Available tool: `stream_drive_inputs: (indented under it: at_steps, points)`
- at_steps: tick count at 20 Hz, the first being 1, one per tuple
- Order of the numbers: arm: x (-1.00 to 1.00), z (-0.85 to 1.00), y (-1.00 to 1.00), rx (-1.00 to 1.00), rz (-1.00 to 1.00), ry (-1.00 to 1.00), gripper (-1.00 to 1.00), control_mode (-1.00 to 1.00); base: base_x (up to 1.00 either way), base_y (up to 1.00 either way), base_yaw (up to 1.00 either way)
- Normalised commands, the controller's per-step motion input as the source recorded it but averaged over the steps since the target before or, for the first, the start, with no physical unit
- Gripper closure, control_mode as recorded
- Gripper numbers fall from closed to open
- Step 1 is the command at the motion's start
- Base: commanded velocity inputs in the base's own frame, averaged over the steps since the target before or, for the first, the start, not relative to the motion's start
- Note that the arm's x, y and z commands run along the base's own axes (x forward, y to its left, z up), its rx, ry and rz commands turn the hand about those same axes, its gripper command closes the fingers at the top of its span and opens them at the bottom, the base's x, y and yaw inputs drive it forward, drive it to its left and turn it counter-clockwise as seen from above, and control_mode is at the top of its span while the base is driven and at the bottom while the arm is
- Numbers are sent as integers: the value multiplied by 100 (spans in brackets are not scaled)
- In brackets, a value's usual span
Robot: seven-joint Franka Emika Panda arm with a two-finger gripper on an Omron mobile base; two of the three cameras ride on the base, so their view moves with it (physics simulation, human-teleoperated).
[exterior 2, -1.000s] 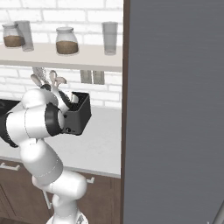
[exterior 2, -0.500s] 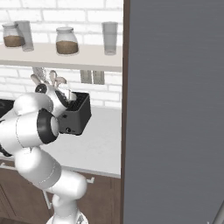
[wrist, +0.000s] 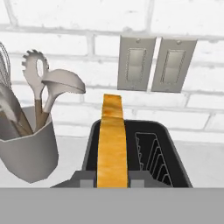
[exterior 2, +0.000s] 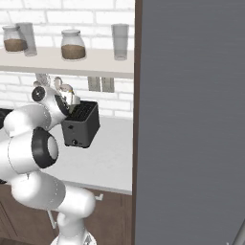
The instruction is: Start the toaster. Once the lever pops up, take the bread to the plate on the dining counter.
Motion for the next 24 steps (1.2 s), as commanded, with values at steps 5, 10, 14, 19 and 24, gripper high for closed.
stream_drive_inputs:
  at_steps: [5,10,14,19,24]
  points:
    - [-54,13,-14,0,0,0,100,-100,0,0,0]
    - [-38,43,-23,0,-2,2,100,-100,0,0,0]
    - [-50,36,-39,0,0,14,100,-100,0,0,0]
    - [-71,11,-50,3,0,19,100,-100,0,0,0]
    - [-79,0,-52,2,0,4,100,-100,0,0,0]
